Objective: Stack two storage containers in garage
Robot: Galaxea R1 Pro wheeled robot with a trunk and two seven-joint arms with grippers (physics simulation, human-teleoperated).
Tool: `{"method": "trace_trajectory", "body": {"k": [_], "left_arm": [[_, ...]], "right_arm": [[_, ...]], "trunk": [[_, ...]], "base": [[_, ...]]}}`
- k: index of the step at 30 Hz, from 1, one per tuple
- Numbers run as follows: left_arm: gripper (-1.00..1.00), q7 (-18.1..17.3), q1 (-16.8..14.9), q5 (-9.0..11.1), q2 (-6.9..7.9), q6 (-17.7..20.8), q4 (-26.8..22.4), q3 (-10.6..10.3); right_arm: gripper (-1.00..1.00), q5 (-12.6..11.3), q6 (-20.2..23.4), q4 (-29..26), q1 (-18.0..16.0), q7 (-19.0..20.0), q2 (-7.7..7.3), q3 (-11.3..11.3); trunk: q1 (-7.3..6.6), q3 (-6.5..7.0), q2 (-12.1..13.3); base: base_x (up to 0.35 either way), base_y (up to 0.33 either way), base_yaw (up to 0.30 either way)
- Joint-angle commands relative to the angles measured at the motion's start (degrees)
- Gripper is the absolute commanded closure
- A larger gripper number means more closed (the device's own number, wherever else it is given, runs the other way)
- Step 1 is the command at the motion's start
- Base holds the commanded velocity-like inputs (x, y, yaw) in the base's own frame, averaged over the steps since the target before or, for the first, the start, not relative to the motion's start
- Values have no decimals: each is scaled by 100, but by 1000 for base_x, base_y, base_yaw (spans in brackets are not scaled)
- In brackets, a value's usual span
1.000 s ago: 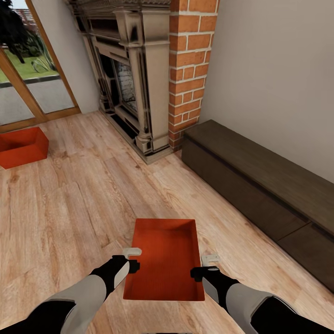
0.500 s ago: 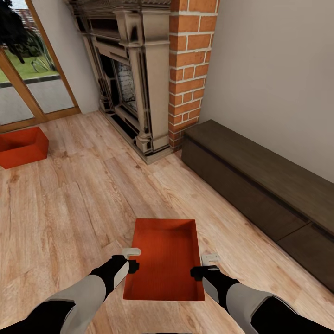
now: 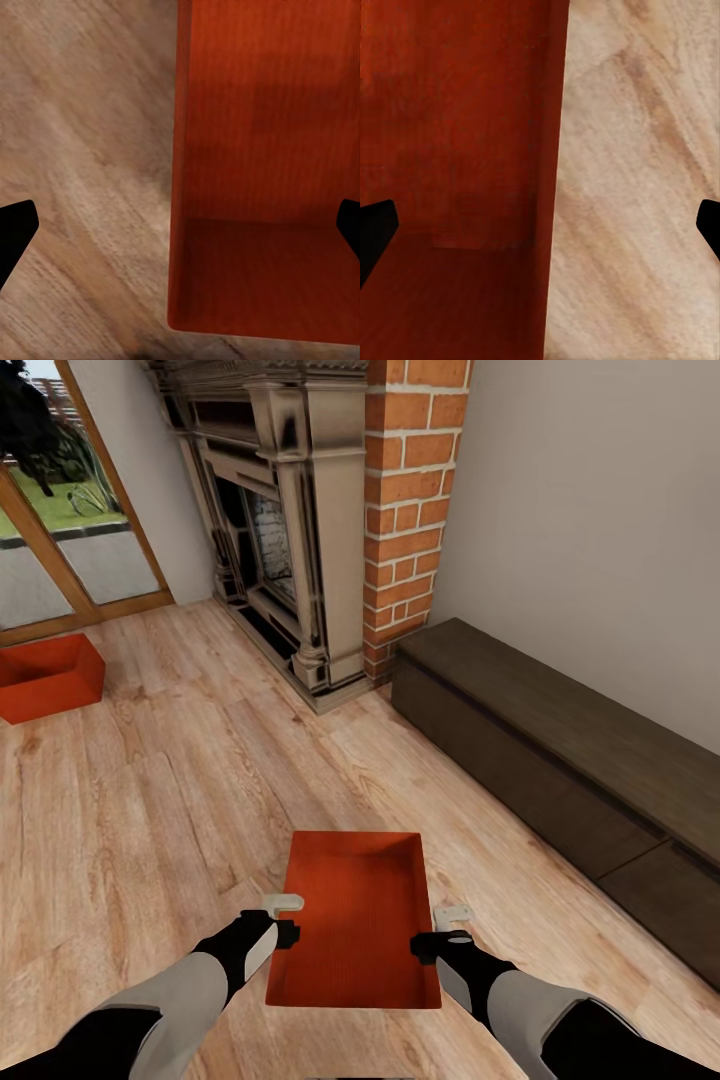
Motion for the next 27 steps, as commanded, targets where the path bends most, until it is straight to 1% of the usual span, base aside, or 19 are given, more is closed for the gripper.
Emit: {"method": "trace_trajectory", "body": {"k": [1,16,27], "left_arm": [[-100,24,-2,24,-1,31,-12,-2],[-100,28,1,33,-9,33,-12,-3],[-100,7,1,40,-10,35,-10,-2]], "right_arm": [[-100,-42,29,-11,-1,-27,2,49],[-100,-50,-26,-4,-1,-20,-4,49],[-100,-59,-88,-2,-1,-26,-2,49]], "trunk": [[-1,-3,-1],[-1,-3,-1],[241,-201,-443]], "base": [[0,0,0],[0,0,0],[0,0,0]]}}
